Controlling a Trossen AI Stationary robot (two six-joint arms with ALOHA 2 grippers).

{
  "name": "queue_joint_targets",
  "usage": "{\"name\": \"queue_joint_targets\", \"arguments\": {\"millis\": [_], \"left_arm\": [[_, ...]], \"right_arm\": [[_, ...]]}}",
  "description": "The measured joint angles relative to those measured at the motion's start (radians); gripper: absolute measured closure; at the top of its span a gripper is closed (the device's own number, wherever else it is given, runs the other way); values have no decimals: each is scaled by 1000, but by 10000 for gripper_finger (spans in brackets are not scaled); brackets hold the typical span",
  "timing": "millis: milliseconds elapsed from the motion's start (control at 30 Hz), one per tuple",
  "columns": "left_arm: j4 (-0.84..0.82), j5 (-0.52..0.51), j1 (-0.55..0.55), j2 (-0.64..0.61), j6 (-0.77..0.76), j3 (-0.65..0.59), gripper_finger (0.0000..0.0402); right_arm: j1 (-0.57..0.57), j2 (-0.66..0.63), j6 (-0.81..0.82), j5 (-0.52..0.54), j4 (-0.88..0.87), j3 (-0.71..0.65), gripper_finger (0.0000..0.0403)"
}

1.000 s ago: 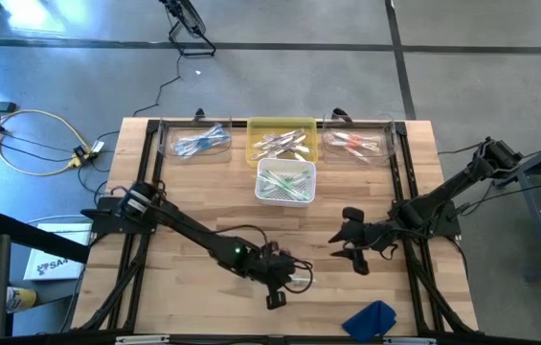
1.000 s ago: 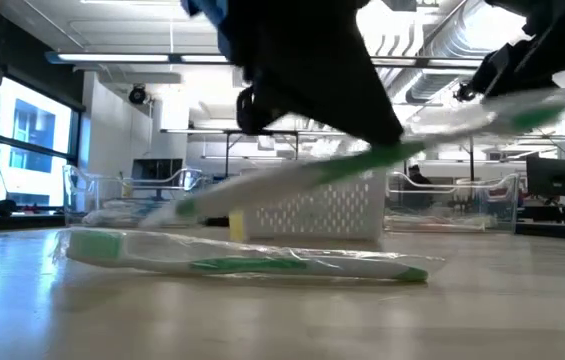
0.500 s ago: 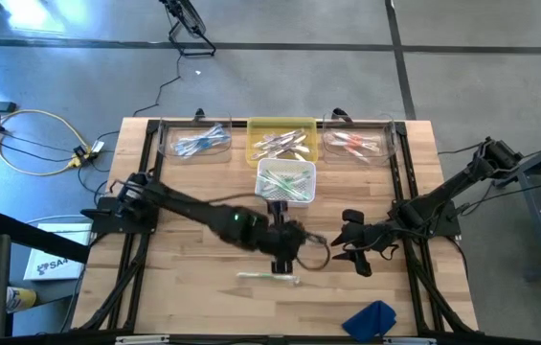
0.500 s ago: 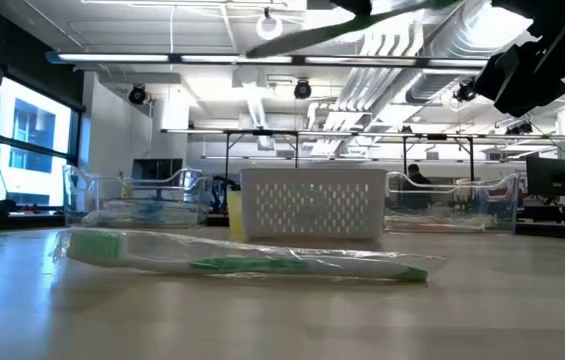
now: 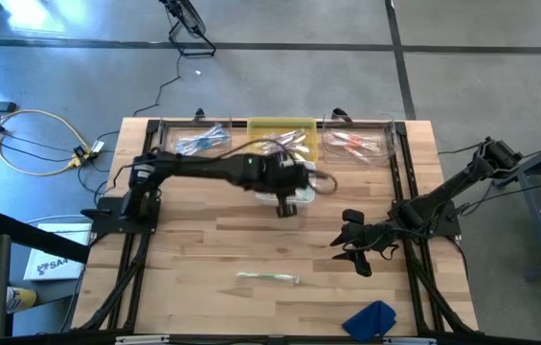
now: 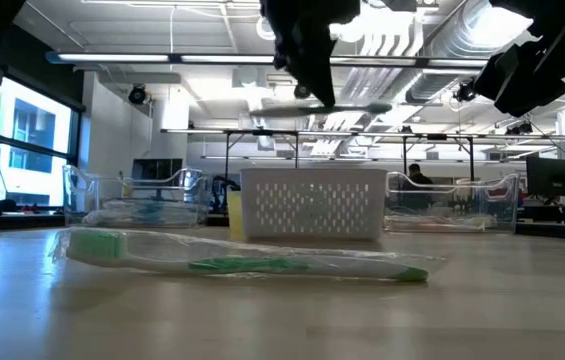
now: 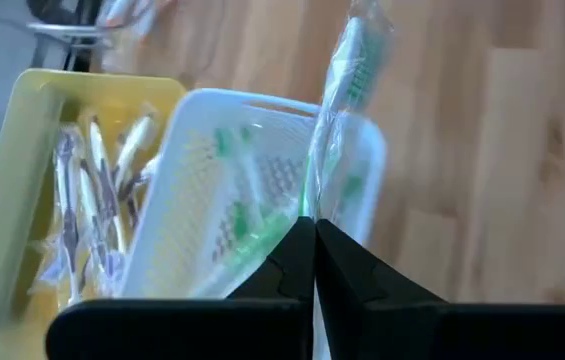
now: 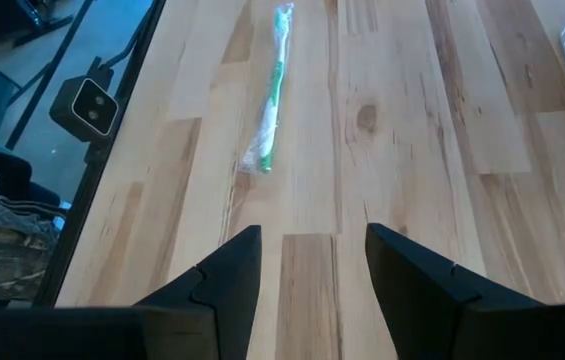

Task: Pick & Place Toothbrushes
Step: Put the green toothbrush into the white bin

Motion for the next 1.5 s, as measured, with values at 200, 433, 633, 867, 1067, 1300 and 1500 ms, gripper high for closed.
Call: {"name": "queue_joint_targets", "arguments": {"millis": [200,433,633,867,1067,1300,1500], "left_arm": [[182,95,108,0,-4,-98,401],[288,170,161,0,-67,-204,401],[293,169,168,0,-175,-252,401],[333,165,165,0,-186,-268,397],[372,162,166,0,-185,-268,343],[366,124,166,0,-170,-268,256],[365,126,166,0,-132,-268,234]], "right_arm": [[0,0,-3,0,-3,0,229],[0,0,-10,1,-21,0,229],[0,0,-11,9,-21,0,229],[0,0,-11,8,-20,0,229],[0,0,-11,8,-19,0,229],[0,0,-2,5,-19,0,229],[0,0,-1,5,-19,0,229]]}}
